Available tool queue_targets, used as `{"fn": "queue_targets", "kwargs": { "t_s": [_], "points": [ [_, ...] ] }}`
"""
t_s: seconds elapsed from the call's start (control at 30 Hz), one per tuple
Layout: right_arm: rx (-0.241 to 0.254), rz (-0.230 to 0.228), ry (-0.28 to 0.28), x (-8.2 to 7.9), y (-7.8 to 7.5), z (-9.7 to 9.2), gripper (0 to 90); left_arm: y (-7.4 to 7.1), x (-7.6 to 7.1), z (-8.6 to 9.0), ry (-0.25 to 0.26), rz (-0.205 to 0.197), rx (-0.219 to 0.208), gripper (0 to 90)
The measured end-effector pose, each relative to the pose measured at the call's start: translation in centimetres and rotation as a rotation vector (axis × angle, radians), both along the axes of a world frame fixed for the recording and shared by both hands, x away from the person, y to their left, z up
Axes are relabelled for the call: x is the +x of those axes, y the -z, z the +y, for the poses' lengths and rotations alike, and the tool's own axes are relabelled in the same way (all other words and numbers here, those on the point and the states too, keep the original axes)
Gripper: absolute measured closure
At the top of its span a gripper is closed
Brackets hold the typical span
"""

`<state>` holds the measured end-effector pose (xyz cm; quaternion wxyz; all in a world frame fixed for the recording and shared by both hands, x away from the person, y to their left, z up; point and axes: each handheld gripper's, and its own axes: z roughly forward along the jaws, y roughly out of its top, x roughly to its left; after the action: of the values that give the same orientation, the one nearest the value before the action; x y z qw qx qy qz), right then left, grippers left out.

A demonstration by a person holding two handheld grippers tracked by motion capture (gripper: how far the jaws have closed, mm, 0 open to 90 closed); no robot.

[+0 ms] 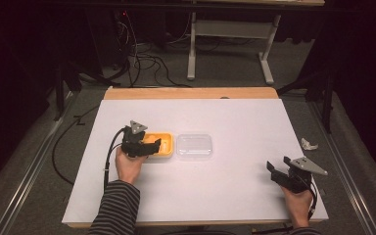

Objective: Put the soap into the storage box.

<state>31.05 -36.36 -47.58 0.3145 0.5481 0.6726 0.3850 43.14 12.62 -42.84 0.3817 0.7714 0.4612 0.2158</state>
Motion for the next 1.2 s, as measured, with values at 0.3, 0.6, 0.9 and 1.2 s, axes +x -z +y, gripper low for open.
{"fn": "queue_targets", "kwargs": {
  "t_s": [0.3, 0.6, 0.9, 1.2],
  "points": [
    [-0.006, 0.001, -0.001, 0.1, 0.0, 0.0, 29.7, -0.9, -1.1, 0.6, 0.021, -0.015, -0.016, 21.9],
    [0.001, 0.001, -0.001, 0.0, 0.0, 0.0, 29.6, -1.9, -2.9, 1.7, 0.014, -0.050, -0.051, 22.3],
    [0.002, 0.004, -0.002, 0.1, 0.0, 0.0, 29.8, -1.9, -4.1, 2.1, 0.025, -0.055, -0.073, 22.3],
    [0.001, 0.002, -0.003, 0.1, 0.0, -0.1, 29.8, -1.8, -5.5, 2.4, 0.037, -0.066, -0.097, 22.3]
  ]
}}
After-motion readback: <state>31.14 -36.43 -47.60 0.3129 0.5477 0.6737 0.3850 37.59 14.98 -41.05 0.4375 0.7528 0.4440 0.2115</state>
